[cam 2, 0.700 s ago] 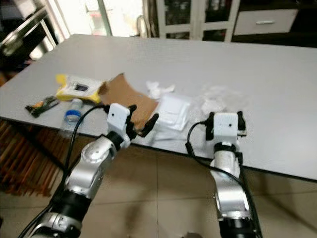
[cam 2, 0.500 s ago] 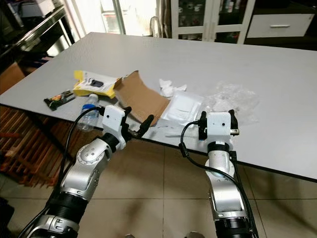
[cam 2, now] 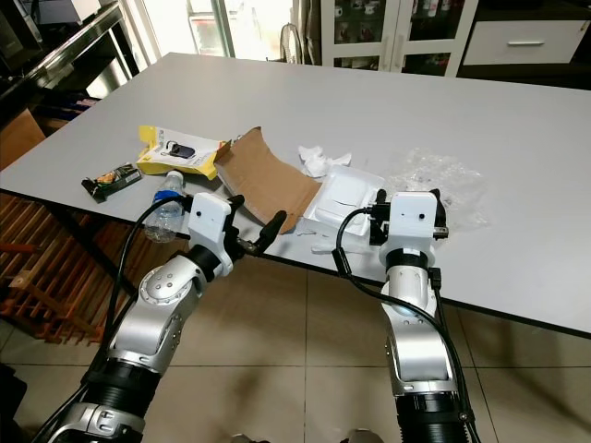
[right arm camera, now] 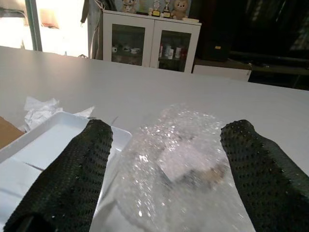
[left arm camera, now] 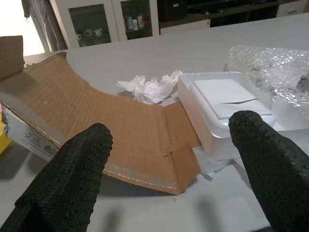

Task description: Picking trash to rubbish bin

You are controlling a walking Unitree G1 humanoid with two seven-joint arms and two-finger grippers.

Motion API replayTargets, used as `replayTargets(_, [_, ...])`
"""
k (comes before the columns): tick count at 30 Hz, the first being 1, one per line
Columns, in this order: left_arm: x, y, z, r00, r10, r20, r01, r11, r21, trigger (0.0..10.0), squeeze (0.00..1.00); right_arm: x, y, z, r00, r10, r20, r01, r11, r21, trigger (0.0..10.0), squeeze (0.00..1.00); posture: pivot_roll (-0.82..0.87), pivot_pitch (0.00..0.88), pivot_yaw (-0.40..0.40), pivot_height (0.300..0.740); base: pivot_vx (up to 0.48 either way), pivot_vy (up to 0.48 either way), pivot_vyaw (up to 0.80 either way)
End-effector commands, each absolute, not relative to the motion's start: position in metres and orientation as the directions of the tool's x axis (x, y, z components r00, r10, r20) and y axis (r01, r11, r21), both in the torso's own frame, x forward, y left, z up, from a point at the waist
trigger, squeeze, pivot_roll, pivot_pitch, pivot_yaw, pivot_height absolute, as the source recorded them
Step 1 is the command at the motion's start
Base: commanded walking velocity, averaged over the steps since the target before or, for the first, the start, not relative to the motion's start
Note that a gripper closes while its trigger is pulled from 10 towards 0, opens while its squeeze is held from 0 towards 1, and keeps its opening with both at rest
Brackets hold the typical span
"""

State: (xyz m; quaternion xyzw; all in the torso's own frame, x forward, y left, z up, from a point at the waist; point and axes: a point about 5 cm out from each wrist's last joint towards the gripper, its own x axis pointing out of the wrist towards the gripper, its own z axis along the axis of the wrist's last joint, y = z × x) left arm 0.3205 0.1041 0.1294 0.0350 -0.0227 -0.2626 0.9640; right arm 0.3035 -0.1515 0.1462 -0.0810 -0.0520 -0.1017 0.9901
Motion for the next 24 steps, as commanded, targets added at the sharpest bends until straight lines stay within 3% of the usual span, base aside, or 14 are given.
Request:
replayTargets(1, [0.318, 0.111, 0.133, 0.861, -0.509, 0.029, 0.505, 0.859, 0.078, 10.0, 0.0, 0.309, -0.148, 0.149, 0.973, -0.199, 0.115, 0.213, 0.969, -0.121, 10.0, 0.0, -0.02, 0.112, 0.112, 0.74, 0.0, 0.0, 0.0])
replayTargets(11, [0.301, 0.131, 0.14, 0.854, -0.52, -0.005, 0.517, 0.847, 0.121, 10.0, 0.0, 0.336, -0.153, 0.158, 0.959, -0.269, 0.086, 0.273, 0.961, -0.043, 10.0, 0.0, 0.09, 0.201, 0.151, 0.74, 0.0, 0.0, 0.0])
replayTargets(24, [0.283, 0.134, 0.162, 0.765, -0.643, -0.037, 0.643, 0.76, 0.096, 10.0, 0.0, 0.353, -0.158, 0.167, 0.936, -0.329, 0.124, 0.344, 0.929, -0.135, 10.0, 0.0, 0.13, 0.219, 0.145, 0.74, 0.0, 0.0, 0.0])
